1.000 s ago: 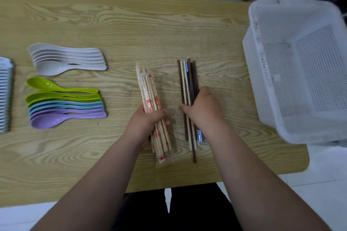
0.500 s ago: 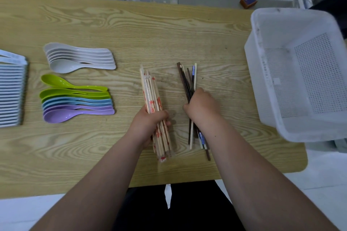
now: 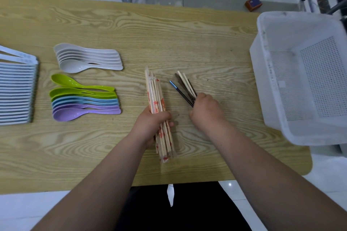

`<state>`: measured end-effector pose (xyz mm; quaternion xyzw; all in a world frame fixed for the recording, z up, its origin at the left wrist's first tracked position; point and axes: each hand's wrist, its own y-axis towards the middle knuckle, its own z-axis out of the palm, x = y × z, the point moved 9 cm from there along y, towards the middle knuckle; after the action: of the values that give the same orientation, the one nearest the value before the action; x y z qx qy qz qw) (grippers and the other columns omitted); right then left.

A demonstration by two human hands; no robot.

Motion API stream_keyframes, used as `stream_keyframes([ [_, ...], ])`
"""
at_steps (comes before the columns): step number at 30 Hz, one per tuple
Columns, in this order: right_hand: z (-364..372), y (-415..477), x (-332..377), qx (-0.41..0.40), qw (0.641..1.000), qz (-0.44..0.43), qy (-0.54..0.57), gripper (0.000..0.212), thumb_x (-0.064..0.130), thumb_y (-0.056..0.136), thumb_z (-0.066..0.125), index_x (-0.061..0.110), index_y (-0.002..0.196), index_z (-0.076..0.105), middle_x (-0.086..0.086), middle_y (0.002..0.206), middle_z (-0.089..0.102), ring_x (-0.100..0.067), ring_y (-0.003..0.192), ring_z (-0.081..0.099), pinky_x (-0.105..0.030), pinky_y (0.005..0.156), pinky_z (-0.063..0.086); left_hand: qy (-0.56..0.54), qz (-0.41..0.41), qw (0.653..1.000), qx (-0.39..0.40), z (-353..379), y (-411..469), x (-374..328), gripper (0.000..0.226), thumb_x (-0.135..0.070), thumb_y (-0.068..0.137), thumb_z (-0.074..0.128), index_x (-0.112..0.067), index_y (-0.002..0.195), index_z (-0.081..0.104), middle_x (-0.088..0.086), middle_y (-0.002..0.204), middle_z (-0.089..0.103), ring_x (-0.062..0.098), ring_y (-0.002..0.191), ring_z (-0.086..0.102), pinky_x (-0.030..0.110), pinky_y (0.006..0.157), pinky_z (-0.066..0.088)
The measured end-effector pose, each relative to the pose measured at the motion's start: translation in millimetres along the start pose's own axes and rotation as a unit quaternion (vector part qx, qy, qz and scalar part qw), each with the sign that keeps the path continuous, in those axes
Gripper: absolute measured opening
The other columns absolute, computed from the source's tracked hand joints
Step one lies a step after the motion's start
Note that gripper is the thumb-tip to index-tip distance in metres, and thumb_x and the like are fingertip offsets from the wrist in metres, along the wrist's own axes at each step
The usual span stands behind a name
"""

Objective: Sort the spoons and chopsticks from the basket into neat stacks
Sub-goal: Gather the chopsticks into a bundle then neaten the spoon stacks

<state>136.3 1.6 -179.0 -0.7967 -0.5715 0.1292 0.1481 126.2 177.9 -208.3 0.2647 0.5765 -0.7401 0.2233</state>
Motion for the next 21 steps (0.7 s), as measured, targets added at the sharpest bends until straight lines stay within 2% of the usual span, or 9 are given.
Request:
stream_keyframes([
  [3,-4.5,0.6,-9.8,0.018,0.998,0.018,0.066,0.035,0.024,0.092,0.055,0.001,0.118,0.053,-0.020,0.118,0.062,-0.037,0.109,0.062,-0.036,0.086,0.050,0.002,-0.002,1.000,-0.007,-0.1,0.4,-1.2,0.019,0.004,0.086,0.064,-0.008,0.097,0.055,0.008,0.076,0.062,0.020,0.061,0.067,0.034,0.063,0.057],
  [6,-13.1,2.0,-22.4,0.041,0.974,0.048,0.217,0.032,0.030,0.091,0.052,0.006,0.113,0.059,-0.020,0.110,0.065,-0.038,0.104,0.063,-0.036,0.079,0.047,-0.003,0.006,1.000,0.003,6.0,-1.1,-5.8,0.018,0.004,0.087,0.064,-0.009,0.096,0.056,0.007,0.075,0.063,0.021,0.063,0.067,0.033,0.061,0.057],
  [8,-14.3,-2.1,-23.4,0.066,0.921,0.085,0.375,0.029,0.035,0.083,0.053,0.013,0.100,0.062,-0.013,0.089,0.071,-0.036,0.089,0.068,-0.041,0.078,0.055,0.008,0.020,1.000,0.021,13.5,-2.0,-9.6,0.016,0.001,0.085,0.067,-0.009,0.095,0.059,0.008,0.076,0.065,0.022,0.066,0.067,0.035,0.064,0.058],
  [10,-6.9,-9.7,-16.6,0.091,0.842,0.135,0.514,0.028,0.039,0.074,0.053,0.016,0.087,0.061,-0.004,0.067,0.068,-0.031,0.071,0.068,-0.050,0.075,0.060,0.045,0.046,0.997,0.043,23.0,-2.5,-15.7,0.018,-0.008,0.078,0.072,-0.009,0.095,0.066,0.012,0.080,0.070,0.027,0.073,0.070,0.042,0.073,0.059],
  [12,-2.0,-15.1,-4.0,0.110,0.776,0.160,0.600,0.022,0.030,0.077,0.054,0.011,0.084,0.062,-0.008,0.071,0.066,-0.027,0.069,0.066,-0.048,0.068,0.058,0.093,0.073,0.991,0.058,34.0,-3.8,-21.3,0.024,-0.015,0.075,0.074,-0.013,0.098,0.072,0.012,0.089,0.075,0.032,0.085,0.072,0.050,0.086,0.059],
  [14,-2.6,-16.3,2.3,0.109,0.743,0.164,0.640,0.018,0.022,0.080,0.054,0.009,0.083,0.066,-0.010,0.077,0.069,-0.027,0.073,0.068,-0.041,0.066,0.057,0.142,0.092,0.984,0.057,41.6,-5.3,-25.0,0.028,-0.026,0.073,0.074,-0.020,0.101,0.072,0.012,0.093,0.075,0.033,0.092,0.072,0.055,0.090,0.056],
  [16,-4.6,-17.1,5.7,0.105,0.714,0.154,0.675,0.018,0.012,0.090,0.052,0.011,0.084,0.069,-0.005,0.076,0.073,-0.020,0.074,0.071,-0.032,0.065,0.056,0.168,0.096,0.979,0.059,46.7,-5.3,-25.6,0.030,-0.032,0.071,0.071,-0.023,0.100,0.069,0.014,0.094,0.073,0.034,0.093,0.071,0.059,0.088,0.055],
  [19,-5.5,-15.1,4.3,0.089,0.692,0.135,0.703,0.019,0.009,0.093,0.052,0.008,0.103,0.069,-0.005,0.086,0.076,-0.018,0.080,0.074,-0.027,0.063,0.057,0.128,0.097,0.982,0.099,56.7,-8.0,-25.4,0.033,-0.026,0.078,0.073,-0.019,0.110,0.067,0.017,0.104,0.072,0.035,0.102,0.069,0.059,0.095,0.052],
  [21,-6.7,-15.3,0.1,0.073,0.692,0.136,0.705,0.023,0.014,0.095,0.056,0.013,0.118,0.060,-0.006,0.096,0.074,-0.016,0.084,0.073,-0.028,0.065,0.057,0.110,0.108,0.979,0.130,63.8,-11.3,-27.9,0.047,-0.030,0.077,0.081,-0.015,0.118,0.064,0.017,0.110,0.071,0.034,0.107,0.068,0.057,0.098,0.052],
])
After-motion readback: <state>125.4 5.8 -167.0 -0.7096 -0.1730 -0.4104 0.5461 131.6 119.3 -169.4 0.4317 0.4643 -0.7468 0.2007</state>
